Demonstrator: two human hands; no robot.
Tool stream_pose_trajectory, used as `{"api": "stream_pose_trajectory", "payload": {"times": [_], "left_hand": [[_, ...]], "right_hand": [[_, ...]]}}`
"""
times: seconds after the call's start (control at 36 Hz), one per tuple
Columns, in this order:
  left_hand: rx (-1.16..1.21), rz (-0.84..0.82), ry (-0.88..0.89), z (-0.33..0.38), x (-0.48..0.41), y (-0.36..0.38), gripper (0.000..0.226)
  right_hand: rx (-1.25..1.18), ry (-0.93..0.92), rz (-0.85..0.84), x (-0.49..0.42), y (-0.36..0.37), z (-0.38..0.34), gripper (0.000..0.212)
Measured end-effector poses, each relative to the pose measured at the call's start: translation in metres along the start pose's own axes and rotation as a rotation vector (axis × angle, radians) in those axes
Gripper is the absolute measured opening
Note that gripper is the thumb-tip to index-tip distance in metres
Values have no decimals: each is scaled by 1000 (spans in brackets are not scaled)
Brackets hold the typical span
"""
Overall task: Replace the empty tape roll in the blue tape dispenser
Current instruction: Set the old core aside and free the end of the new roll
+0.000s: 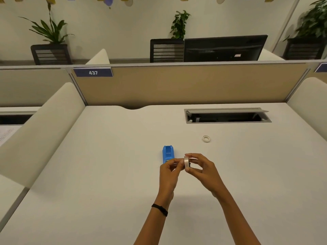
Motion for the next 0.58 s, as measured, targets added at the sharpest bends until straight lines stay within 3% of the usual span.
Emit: {"api": "stream_pose_trajectory", "payload": {"times": [0.28,0.58], "left_hand": [[-23,-38,124,12,0,-2,10],[-3,-78,199,18,4,0,12]], "right_hand": [[-32,40,-3,3,-2,-2,41],[-84,103,62,5,-2,-2,30]]}}
Point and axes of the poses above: each hand's wrist, its own x-axis away from the middle knuckle, its own y-axis out of the palm, z = x × y, the point moved 6 cm from there along -x, towards the middle knuckle, and after that the axes turned 2 degrees about y, right-handed, at the moved point
